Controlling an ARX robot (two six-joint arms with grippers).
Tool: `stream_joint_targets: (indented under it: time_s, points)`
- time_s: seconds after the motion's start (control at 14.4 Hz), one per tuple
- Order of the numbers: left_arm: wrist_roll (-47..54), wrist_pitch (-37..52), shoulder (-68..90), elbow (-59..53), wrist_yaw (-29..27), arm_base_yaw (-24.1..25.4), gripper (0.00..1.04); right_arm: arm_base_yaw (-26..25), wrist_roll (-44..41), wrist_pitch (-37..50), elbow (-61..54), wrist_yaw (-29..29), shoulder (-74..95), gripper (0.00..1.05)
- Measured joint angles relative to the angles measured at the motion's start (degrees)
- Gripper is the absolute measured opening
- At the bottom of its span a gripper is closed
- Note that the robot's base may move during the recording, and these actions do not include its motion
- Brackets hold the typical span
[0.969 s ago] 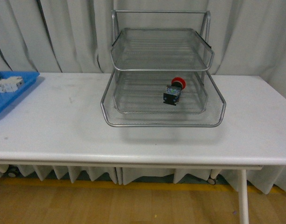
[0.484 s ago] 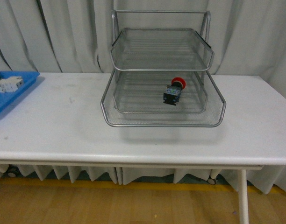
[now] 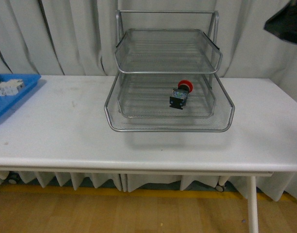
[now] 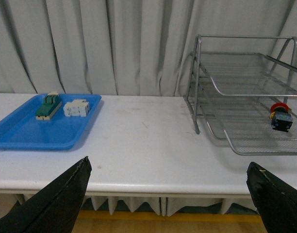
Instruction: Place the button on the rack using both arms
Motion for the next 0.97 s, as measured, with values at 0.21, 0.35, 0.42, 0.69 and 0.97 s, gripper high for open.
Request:
stream_joint_targets:
  time_s: [0.21, 0.35, 0.42, 0.69, 0.97]
  points:
    - [0.00, 0.00, 0.00, 0.00, -0.02, 0.00, 0.98, 4.90, 2.93, -10.99, 10.93, 0.87, 9.33, 0.91]
    - [0.00, 0.00, 0.00, 0.00, -0.02, 0.00, 0.98, 8.22, 2.64, -16.00, 13.79, 1.18, 13.18, 0.67]
    - [0.00, 0.00, 0.00, 0.00, -0.02, 0.00, 0.98, 9.57, 2.19, -17.68, 14.93, 1.44, 14.78, 0.55]
    - [0.00, 0.00, 0.00, 0.00, -0.02, 0.00, 0.98, 12.63, 0.22, -22.84, 18.53, 1.70, 19.45, 0.07]
    - [0.00, 0.00, 0.00, 0.00, -0.02, 0.00, 0.98, 16.46, -0.52, -25.81, 18.71, 1.90, 22.73, 0.02]
